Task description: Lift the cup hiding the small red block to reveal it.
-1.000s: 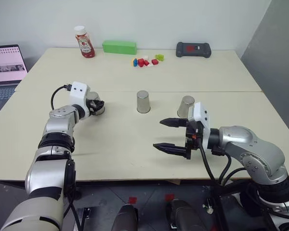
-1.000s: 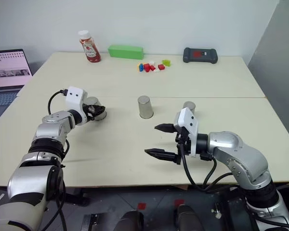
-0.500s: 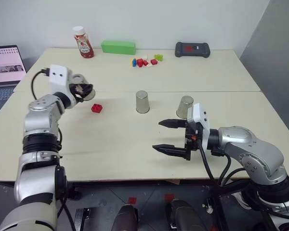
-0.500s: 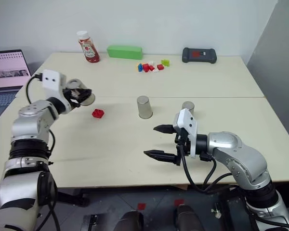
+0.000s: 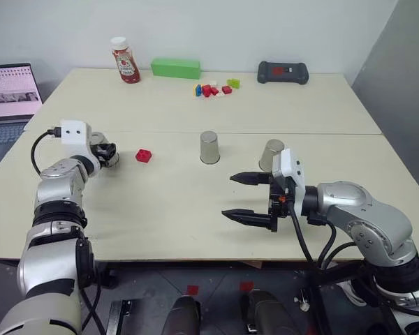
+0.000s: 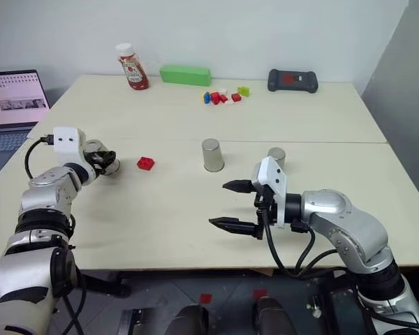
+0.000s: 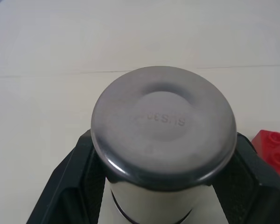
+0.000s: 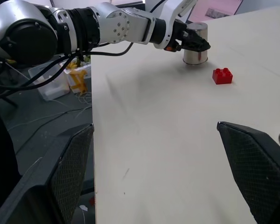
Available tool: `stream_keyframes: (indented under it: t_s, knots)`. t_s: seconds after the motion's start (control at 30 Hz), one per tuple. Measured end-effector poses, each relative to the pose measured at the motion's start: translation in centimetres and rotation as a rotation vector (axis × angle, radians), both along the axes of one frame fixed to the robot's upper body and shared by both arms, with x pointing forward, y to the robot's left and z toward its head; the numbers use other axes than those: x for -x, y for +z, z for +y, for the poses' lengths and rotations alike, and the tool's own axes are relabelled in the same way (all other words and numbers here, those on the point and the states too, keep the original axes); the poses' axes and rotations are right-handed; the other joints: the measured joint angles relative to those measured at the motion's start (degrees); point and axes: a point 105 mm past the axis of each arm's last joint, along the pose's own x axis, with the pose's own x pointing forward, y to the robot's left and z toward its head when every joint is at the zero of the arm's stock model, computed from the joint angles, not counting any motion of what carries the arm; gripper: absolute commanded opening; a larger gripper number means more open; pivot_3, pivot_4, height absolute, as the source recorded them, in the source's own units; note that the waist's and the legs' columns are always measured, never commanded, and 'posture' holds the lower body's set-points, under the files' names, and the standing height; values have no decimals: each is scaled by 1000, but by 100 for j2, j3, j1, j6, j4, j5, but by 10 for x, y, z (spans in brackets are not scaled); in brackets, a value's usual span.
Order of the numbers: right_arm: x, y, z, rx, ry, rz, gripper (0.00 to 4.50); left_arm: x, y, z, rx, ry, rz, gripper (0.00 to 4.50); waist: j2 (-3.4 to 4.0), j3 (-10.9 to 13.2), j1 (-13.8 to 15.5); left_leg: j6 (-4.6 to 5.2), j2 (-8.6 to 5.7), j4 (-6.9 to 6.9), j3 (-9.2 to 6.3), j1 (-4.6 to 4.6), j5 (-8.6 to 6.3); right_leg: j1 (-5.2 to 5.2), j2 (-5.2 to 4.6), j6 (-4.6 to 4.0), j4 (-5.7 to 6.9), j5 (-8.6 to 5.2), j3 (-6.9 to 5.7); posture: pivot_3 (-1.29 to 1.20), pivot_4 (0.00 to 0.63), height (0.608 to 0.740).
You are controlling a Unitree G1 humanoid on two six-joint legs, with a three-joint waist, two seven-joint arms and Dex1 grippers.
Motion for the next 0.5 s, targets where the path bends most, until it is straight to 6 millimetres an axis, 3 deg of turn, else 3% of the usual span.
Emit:
stream_keyframes:
  t_s: [0.07, 0.23, 0.5]
  knots:
    - [0, -1, -1, 7, -5, 4, 4500, 0, -4, 2, 5, 15, 11, 3435, 0, 0, -1, 0, 0, 0, 0, 0, 0, 0, 0, 0, 1, 0, 0, 0, 150, 740]
    - [-1, -1, -3, 15, -13, 6, 4500, -2, -9, 1, 25, 34, 29, 4420, 0, 0, -1, 0, 0, 1, 0, 0, 0, 0, 0, 0, 1, 0, 0, 0, 150, 740]
    - [-3, 4, 0, 6, -15, -12, 4500, -7, 9, -1, 16, 28, -32, 4463, 0, 0, -2, 0, 0, 0, 0, 0, 0, 0, 0, 0, 1, 0, 0, 0, 150, 740]
